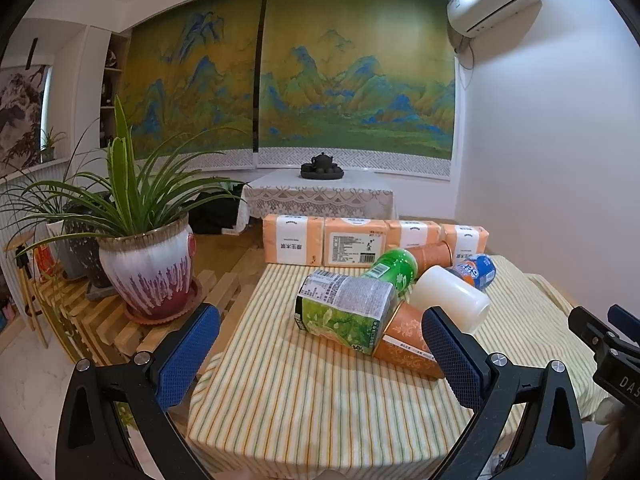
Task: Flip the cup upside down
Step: 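Move the right tool toward the blue-and-orange soda bottle lying on the table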
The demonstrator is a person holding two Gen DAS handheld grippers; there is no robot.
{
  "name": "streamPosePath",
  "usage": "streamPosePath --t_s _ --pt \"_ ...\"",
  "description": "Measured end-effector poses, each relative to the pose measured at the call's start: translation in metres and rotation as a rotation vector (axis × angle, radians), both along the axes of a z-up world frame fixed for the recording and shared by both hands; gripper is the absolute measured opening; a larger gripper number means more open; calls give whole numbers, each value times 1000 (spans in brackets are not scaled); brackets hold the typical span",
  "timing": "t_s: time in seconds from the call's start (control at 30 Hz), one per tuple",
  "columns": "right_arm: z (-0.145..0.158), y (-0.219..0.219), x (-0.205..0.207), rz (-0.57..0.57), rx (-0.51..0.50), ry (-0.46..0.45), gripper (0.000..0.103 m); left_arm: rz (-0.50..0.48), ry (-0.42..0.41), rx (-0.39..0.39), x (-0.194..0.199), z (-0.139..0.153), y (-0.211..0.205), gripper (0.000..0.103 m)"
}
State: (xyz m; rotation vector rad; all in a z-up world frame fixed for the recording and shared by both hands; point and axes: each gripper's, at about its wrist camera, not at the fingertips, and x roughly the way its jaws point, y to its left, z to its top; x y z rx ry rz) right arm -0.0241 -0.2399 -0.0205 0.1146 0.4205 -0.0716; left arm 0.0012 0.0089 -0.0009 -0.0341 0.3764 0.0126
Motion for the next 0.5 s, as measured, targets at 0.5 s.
streamPosePath --t_s 0.5 --pt "-3 -4 3 -10 7 10 90 -1 4 -3 3 -3 0 102"
